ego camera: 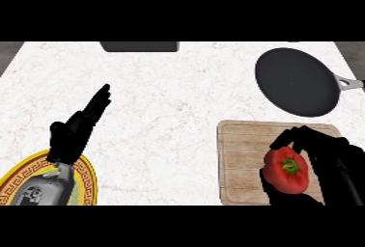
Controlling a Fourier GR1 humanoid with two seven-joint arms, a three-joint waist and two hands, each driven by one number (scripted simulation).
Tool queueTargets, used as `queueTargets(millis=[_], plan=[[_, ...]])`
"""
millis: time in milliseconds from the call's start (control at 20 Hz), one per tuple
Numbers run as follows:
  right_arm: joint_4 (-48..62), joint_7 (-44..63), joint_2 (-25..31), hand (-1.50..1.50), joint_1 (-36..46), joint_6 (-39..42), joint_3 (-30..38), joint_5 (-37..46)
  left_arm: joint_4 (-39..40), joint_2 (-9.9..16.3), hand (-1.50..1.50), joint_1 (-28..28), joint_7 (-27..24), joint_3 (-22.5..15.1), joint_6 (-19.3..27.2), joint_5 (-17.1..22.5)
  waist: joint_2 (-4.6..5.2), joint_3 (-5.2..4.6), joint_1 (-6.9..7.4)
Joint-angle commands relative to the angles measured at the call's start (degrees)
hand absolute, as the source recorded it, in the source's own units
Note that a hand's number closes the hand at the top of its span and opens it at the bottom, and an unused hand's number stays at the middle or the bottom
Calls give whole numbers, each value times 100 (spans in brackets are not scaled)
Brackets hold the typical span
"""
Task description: Pick the bell pepper from the cutting board and place it in the pan
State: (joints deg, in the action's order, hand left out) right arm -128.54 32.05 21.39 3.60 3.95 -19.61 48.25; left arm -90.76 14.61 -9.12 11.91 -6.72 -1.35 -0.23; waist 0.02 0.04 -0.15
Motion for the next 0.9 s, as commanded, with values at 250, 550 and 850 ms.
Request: queueTargets(millis=[250,550,850], plan=[[2312,-1642,-171,150,714,-625,1641,-1299,-288,8,0,-149,434,147,-168,73,14,3,72],[4273,-2579,-167,150,1560,-1485,2076,-693,-170,44,0,-143,246,255,-415,149,28,2,107],[6511,-3528,-36,150,2885,-1791,2619,-912,-45,-142,0,-128,192,263,-277,-59,25,0,122]])
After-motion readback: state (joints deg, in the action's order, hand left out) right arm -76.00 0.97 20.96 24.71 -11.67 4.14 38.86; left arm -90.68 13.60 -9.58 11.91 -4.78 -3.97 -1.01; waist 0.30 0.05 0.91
